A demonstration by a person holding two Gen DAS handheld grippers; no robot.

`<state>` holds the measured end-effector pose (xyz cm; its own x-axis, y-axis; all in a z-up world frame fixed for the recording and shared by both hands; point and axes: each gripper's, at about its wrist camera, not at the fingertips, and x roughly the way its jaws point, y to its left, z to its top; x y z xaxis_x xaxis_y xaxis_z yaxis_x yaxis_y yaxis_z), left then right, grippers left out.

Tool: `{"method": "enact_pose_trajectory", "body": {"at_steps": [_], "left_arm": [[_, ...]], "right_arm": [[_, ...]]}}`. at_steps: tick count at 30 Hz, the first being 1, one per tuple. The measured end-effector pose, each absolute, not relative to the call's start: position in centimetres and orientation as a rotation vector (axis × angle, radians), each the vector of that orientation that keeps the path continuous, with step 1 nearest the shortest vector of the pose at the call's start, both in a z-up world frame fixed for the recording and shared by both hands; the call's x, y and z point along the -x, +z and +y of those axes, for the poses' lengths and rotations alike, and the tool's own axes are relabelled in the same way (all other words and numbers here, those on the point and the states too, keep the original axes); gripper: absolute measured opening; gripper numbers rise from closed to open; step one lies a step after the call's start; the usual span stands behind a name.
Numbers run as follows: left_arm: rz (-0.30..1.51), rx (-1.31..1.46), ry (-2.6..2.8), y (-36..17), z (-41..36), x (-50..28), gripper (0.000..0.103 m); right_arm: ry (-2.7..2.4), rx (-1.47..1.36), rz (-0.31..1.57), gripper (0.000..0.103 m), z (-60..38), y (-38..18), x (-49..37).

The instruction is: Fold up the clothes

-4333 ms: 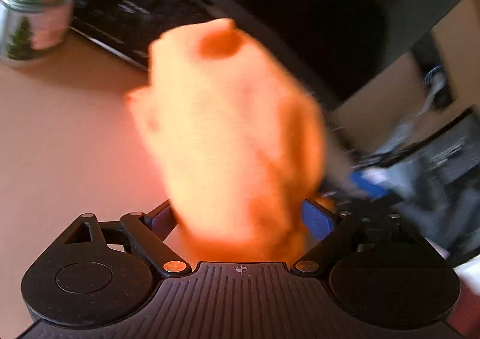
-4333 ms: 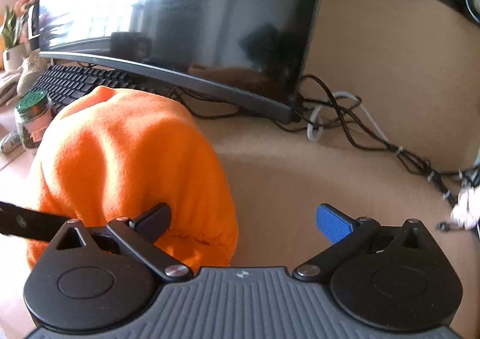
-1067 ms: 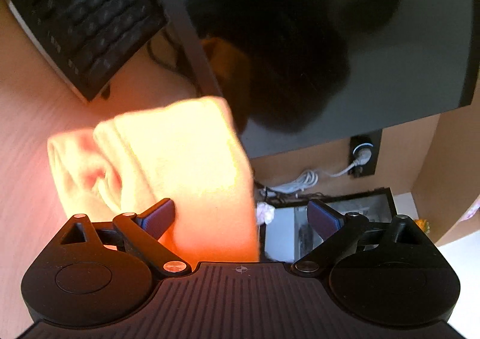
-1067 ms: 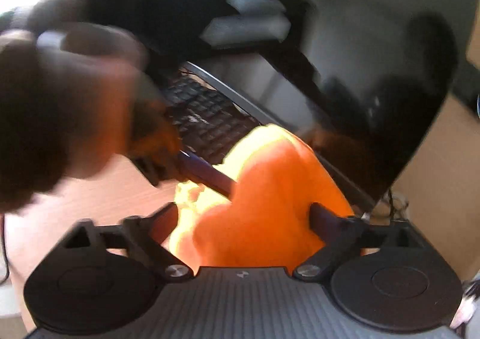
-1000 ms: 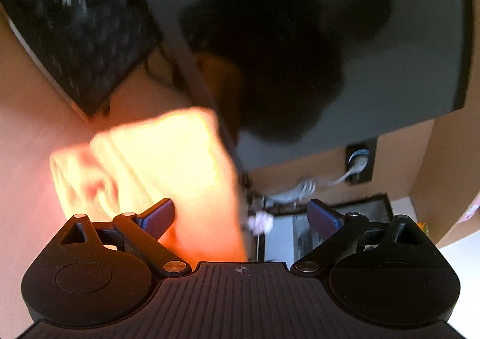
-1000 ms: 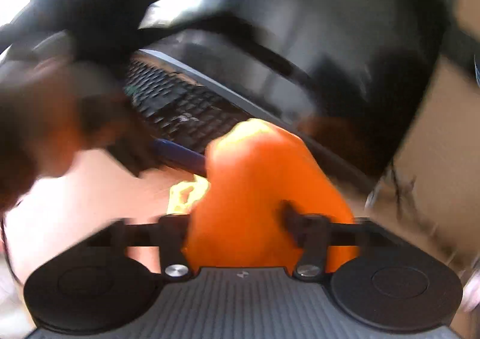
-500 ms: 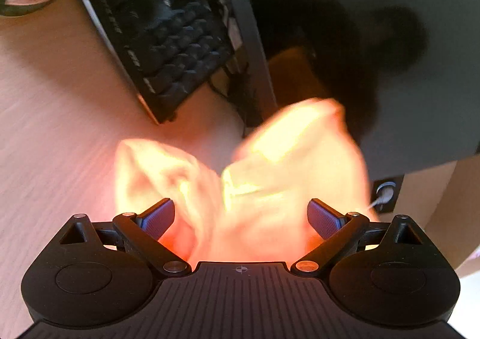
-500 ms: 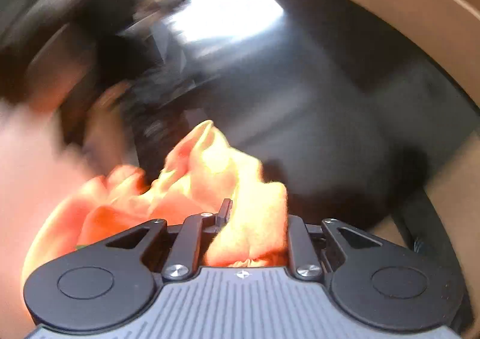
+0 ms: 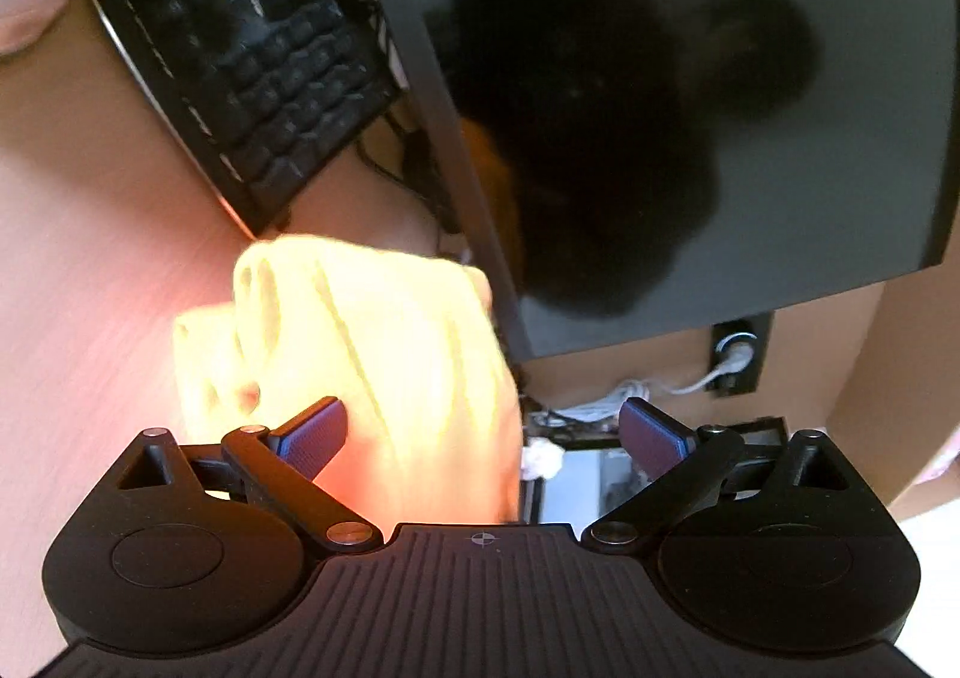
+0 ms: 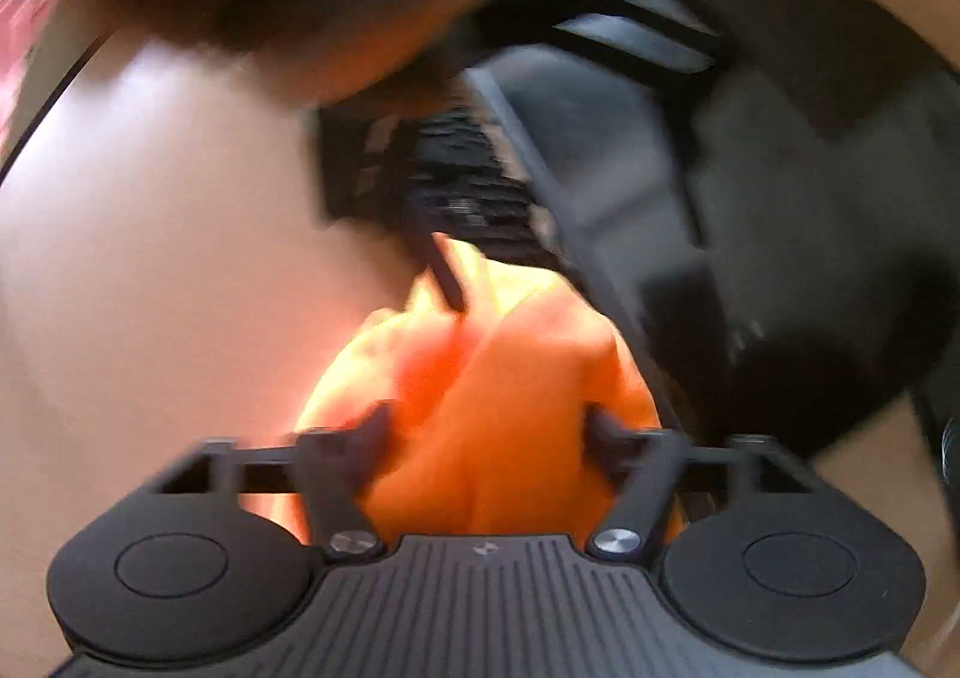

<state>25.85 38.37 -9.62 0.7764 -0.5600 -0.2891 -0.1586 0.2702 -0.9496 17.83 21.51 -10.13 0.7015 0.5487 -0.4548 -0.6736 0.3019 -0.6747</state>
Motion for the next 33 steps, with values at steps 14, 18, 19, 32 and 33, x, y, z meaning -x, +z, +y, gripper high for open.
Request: {"method": "enact_pose_trajectory", "body": {"at_steps": [14, 18, 19, 32, 33], "left_arm": [[0.6, 1.244, -0.304, -8.5, 39.9, -23.3, 0.101], [0.638, 1.215, -0.373, -8.5, 37.5, -24.6, 0.101], [0.658, 1.199, -0.395, -8.6, 36.5, -25.1, 0.101], [0.933, 0.868, -0.505, -10.1, 25.1, -32.5, 0.102], [0.966, 0.833, -0.487, -10.5, 24.6, -32.8, 0.102]], "right_arm": [[0.901, -0.289, 0.812, 0.016, 11.4, -2.2, -26.6], [0.711, -0.531, 0.808, 0.016, 4.3, -2.3, -28.0], [0.647, -0.549, 0.802, 0.017, 2.6, -2.6, -28.4], [0.057, -0.172, 0.662, 0.069, -5.2, -5.6, -26.9], [0.048, -0.13, 0.639, 0.069, -5.2, -5.5, -26.6]]}}
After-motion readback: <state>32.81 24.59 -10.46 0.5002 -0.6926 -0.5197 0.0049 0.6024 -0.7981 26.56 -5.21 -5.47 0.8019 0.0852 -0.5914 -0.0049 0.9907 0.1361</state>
